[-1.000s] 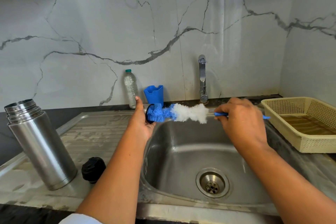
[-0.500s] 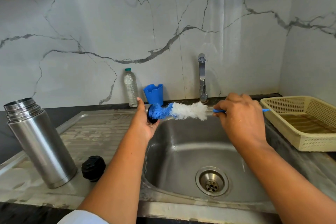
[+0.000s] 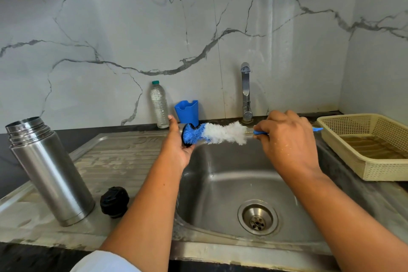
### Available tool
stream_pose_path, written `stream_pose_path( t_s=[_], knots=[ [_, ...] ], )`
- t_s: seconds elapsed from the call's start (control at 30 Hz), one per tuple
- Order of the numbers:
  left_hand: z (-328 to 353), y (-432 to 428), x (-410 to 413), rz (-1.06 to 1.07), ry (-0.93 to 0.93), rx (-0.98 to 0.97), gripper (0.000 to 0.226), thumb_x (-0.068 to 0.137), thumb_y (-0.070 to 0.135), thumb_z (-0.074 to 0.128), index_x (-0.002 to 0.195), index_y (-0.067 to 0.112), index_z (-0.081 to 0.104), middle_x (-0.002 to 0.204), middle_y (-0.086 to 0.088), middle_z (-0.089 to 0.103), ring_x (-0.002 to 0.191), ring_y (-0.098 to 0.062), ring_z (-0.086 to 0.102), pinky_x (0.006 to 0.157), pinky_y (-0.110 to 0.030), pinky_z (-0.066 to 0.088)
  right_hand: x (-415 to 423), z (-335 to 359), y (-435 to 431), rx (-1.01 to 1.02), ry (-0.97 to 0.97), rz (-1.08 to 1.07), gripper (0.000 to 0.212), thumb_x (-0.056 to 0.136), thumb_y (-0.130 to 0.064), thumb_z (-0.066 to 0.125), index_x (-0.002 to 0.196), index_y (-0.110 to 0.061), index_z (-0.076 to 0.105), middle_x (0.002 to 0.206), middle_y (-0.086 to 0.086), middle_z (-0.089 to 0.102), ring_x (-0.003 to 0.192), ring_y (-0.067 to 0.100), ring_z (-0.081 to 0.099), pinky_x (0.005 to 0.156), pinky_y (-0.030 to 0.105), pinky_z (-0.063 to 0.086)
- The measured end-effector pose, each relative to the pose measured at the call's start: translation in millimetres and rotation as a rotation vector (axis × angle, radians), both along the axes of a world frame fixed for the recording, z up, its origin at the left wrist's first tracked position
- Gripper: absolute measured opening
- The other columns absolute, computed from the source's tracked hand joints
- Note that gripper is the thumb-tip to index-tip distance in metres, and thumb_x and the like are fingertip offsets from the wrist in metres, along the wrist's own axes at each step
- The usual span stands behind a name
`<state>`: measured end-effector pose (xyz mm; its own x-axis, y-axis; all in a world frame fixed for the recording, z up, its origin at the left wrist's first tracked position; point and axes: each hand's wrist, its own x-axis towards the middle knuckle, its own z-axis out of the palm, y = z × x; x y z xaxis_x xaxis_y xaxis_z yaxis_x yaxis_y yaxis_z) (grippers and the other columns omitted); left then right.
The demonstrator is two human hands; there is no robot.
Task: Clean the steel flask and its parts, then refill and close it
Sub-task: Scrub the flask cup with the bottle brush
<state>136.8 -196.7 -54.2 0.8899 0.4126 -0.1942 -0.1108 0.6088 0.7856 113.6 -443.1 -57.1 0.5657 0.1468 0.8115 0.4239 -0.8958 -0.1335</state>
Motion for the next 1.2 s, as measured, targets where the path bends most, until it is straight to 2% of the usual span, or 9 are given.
stream_pose_path(
  t_s=[0.1,0.3,0.37,0.5,0.67,0.8,0.93,1.07,1.2],
  knots=[
    [4,10,1,0.044,-0.019,-0.028,0.076,0.09,0.064,0.059,0.144,0.01,0.048,0.126,-0.022,0.067,0.099,-0.031,0.072,0.075,-0.041,0.062,1,3,-6,0.032,-0.026,0.0,0.02,0.072,-0.009,0.088,0.088,-0.02,0.081,0.076,-0.002,0.064,0.073,0.026,0.055,0.067,0.037,0.04],
    [-1,8,2,0.028,-0.01,-0.034,0.076,0.089,0.064,0.062,0.141,0.009,0.05,0.124,-0.024,0.068,0.098,-0.034,0.073,0.081,-0.047,0.064,2,0,-3,-0.027,-0.063,0.019,0.021,0.071,-0.007,0.088,0.088,-0.019,0.081,0.076,-0.001,0.064,0.073,0.026,0.055,0.065,0.037,0.04],
    [0,17,5,0.077,-0.017,-0.067,0.081,0.087,0.066,0.062,0.142,0.008,0.049,0.128,-0.023,0.066,0.1,-0.032,0.072,0.089,-0.047,0.062,3,3,-10,0.009,-0.079,0.009,0.022,0.069,-0.006,0.088,0.086,-0.018,0.081,0.075,-0.001,0.064,0.072,0.027,0.055,0.065,0.035,0.037],
    [-5,5,4,-0.013,0.002,-0.002,0.073,0.089,0.065,0.059,0.133,0.007,0.053,0.11,-0.022,0.071,0.091,-0.033,0.073,0.082,-0.046,0.063,0,0,4,-0.072,-0.1,0.026,0.02,0.071,-0.006,0.087,0.084,-0.02,0.08,0.075,-0.002,0.062,0.073,0.026,0.054,0.065,0.037,0.038],
    [0,16,7,0.038,-0.04,-0.027,0.076,0.089,0.067,0.058,0.138,0.01,0.051,0.124,-0.022,0.067,0.102,-0.033,0.072,0.098,-0.048,0.058,3,4,-11,-0.003,-0.114,0.03,0.018,0.074,-0.006,0.086,0.087,-0.017,0.081,0.076,-0.001,0.063,0.073,0.027,0.054,0.068,0.033,0.029],
    [-4,0,6,-0.032,-0.045,0.023,0.069,0.09,0.063,0.06,0.139,0.014,0.054,0.122,-0.019,0.07,0.109,-0.033,0.071,0.102,-0.048,0.056,1,-1,3,-0.059,-0.1,0.046,0.017,0.074,-0.009,0.086,0.086,-0.019,0.08,0.077,-0.001,0.063,0.073,0.026,0.054,0.067,0.034,0.034],
    [4,0,4,-0.055,-0.112,-0.075,0.05,0.092,0.051,0.067,0.119,0.01,0.056,0.12,-0.026,0.068,0.11,-0.036,0.07,0.105,-0.051,0.053,7,1,-10,-0.001,-0.057,0.009,0.017,0.075,-0.008,0.085,0.089,-0.016,0.08,0.079,0.003,0.065,0.074,0.029,0.057,0.069,0.038,0.041],
    [2,-1,1,-0.082,-0.154,-0.126,0.044,0.091,0.033,0.077,0.122,0.008,0.058,0.123,-0.027,0.066,0.114,-0.037,0.069,0.106,-0.051,0.052,5,-1,-10,0.041,-0.03,-0.031,0.016,0.076,-0.008,0.084,0.09,-0.014,0.079,0.08,0.005,0.065,0.075,0.031,0.057,0.07,0.04,0.045],
    [-2,2,0,-0.032,-0.157,-0.094,0.038,0.087,0.032,0.081,0.103,0.004,0.061,0.12,-0.023,0.069,0.11,-0.032,0.071,0.104,-0.048,0.054,4,-4,-8,0.055,0.056,0.02,0.015,0.079,-0.017,0.086,0.092,-0.017,0.078,0.083,0.003,0.065,0.08,0.028,0.059,0.074,0.041,0.048]
  ],
)
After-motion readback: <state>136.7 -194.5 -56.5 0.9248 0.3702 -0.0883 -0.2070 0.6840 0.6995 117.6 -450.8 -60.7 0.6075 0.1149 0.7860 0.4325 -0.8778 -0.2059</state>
